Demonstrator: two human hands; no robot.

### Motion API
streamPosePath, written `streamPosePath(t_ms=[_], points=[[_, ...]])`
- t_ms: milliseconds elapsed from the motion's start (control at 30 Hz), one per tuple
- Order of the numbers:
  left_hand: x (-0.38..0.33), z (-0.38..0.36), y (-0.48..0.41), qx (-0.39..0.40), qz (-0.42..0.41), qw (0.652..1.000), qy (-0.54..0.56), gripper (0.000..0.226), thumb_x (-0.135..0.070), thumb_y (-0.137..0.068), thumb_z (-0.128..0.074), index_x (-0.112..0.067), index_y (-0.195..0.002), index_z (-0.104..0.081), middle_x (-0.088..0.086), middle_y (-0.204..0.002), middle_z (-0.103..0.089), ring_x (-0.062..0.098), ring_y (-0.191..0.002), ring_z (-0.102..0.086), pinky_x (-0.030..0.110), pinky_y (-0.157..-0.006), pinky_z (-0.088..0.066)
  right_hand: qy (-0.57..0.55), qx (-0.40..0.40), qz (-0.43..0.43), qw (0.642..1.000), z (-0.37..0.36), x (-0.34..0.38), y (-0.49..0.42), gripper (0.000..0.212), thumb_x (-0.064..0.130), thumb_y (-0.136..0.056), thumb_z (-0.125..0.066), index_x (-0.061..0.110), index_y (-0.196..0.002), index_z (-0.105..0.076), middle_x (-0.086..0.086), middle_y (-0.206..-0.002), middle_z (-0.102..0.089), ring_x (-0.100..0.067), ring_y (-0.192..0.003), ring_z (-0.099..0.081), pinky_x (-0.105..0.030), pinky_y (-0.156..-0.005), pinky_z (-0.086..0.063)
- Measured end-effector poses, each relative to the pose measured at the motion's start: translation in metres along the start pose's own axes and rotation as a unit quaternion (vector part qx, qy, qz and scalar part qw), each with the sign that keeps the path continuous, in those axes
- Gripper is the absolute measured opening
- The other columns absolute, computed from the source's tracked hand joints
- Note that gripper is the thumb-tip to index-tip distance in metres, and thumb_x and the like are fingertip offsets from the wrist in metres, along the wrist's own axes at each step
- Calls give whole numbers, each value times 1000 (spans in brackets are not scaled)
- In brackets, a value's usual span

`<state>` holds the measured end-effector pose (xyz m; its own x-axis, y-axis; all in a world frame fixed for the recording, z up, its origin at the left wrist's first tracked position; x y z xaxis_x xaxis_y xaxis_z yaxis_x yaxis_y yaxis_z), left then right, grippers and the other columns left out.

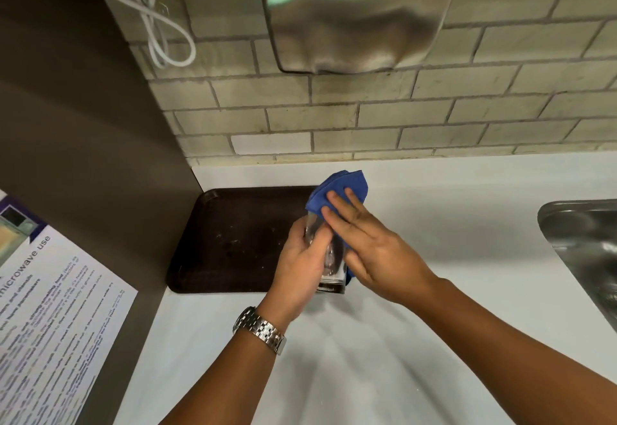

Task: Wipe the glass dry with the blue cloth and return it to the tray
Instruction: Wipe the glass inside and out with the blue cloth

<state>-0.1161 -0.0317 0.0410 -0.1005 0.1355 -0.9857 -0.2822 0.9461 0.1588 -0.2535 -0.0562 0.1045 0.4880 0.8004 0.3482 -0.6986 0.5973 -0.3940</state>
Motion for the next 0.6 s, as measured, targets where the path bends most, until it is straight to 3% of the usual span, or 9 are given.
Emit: streamPosePath(t_ms=[133, 233, 300, 367, 433, 500, 600], points=[[4, 0, 1, -1, 21, 999, 30, 58, -70, -83, -74, -39, -132, -73, -5, -114, -88, 14, -102, -86, 32, -84, -66, -65, -15, -81, 994, 6, -14, -2, 69, -1, -102, -56, 8, -166, -33, -9, -177, -24, -28, -166, -18, -36, -134, -22], [6, 1, -1, -14, 42, 998, 38, 44, -65, -89, -69, -38, -122, -78, -10, -108, -89, 11, -102, -86, 24, -76, -66, -58, 10, -50, 997, -8, 5, 1, 68, 5, -101, -52, 10, -166, -34, -9, -178, -24, -25, -167, -13, -28, -135, -14], [9, 1, -2, -13, 62, 996, 64, 36, -59, -97, -66, -36, -119, -83, -4, -115, -90, 20, -111, -86, 36, -85, -70, -134, 15, -66, 989, -13, 12, 1, 65, 1, -104, -47, 13, -166, -33, -4, -178, -23, -19, -168, -11, -25, -134, -11], [14, 0, -1, -13, 104, 986, 130, 40, -56, -100, -66, -29, -120, -87, 12, -121, -89, 32, -111, -86, 50, -91, -71, -262, -30, -164, 951, -8, 2, 2, 62, -5, -109, -43, 18, -166, -33, -1, -176, -30, -19, -165, -25, -20, -132, -20], [15, 2, -2, -21, 133, 973, 188, 44, -59, -101, -65, -26, -115, -91, 16, -118, -89, 29, -99, -88, 42, -80, -71, -357, -54, -225, 905, -8, 5, 8, 58, -1, -112, -40, 21, -166, -36, -1, -171, -42, -20, -156, -45, -29, -129, -35], [14, 6, -4, -24, 141, 963, 227, 50, -59, -106, -60, -21, -112, -93, 13, -113, -89, 24, -93, -88, 39, -80, -69, -360, -38, -199, 911, -14, 25, 18, 59, 5, -110, -39, 22, -167, -34, 4, -173, -39, -14, -161, -36, -35, -133, -28], [15, 13, -6, -61, 146, 956, 247, 40, -46, -115, -52, -21, -108, -83, 3, -108, -86, 17, -88, -86, 41, -84, -61, -310, 1, -131, 942, -25, 41, 29, 67, 5, -107, -41, 30, -168, -30, 20, -177, -26, -3, -165, -16, -24, -133, -16]])
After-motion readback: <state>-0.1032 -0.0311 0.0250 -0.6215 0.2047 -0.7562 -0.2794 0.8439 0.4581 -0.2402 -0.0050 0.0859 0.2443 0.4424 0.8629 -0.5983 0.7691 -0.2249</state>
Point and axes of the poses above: each hand's wrist, its own y-axis away from the middle knuckle, its own z-axis out of the back of the hand, x = y × z, the point moved 7 cm from there along -y, towards the middle knuckle
